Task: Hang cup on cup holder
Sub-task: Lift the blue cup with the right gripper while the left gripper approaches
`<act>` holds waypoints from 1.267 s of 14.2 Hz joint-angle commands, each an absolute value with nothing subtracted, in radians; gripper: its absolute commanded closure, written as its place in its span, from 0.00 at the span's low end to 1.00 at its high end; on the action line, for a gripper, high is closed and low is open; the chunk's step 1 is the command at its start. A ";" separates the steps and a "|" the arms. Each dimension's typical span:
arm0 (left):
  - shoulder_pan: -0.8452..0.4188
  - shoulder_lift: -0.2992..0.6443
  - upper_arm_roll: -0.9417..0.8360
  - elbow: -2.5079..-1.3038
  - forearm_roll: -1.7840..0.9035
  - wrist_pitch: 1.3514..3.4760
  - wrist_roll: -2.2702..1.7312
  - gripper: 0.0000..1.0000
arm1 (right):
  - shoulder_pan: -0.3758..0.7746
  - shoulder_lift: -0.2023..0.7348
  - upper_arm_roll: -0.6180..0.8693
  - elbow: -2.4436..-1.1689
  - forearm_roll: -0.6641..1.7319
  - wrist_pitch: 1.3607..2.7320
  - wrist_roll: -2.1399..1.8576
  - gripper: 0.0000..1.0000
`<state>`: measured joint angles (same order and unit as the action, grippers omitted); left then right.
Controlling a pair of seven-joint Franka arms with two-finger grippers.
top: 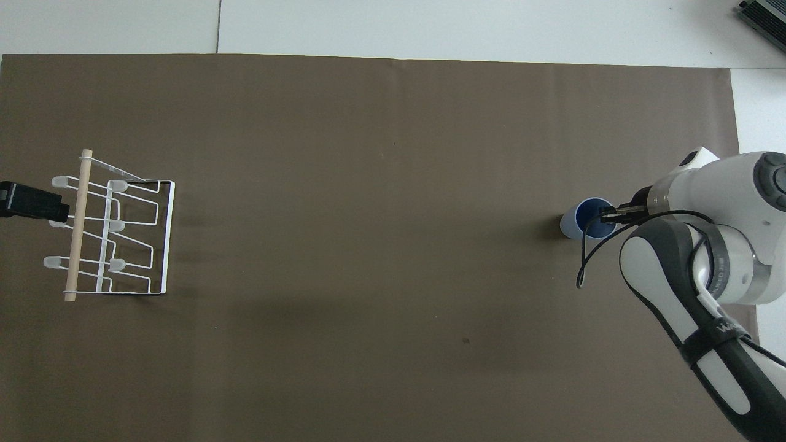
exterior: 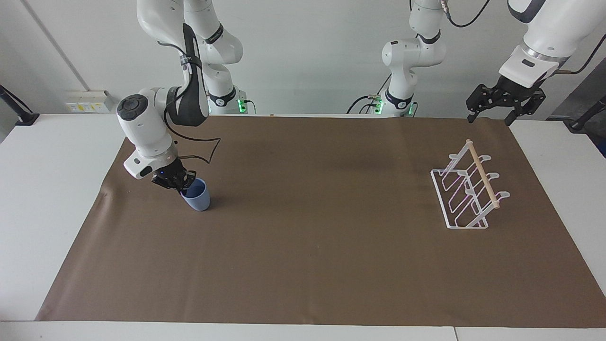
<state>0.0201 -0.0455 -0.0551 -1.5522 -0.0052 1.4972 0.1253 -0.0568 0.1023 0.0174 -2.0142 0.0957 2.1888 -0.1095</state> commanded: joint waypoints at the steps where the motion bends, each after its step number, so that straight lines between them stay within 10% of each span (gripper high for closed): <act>1: 0.028 -0.074 -0.060 -1.585 0.008 1.503 0.132 0.00 | -0.064 0.089 0.021 -1.904 0.228 2.074 -0.129 1.00; 18: 0.100 -0.074 -0.051 -1.582 -0.043 1.529 0.113 0.00 | 0.023 0.026 0.057 -1.951 1.408 1.899 -0.146 1.00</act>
<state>0.1003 -0.0510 -0.0438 -1.5522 -0.0264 1.5029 0.1531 0.0136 0.0508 0.0554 -1.9004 1.3053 1.8908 -0.1129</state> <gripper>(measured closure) 0.000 0.952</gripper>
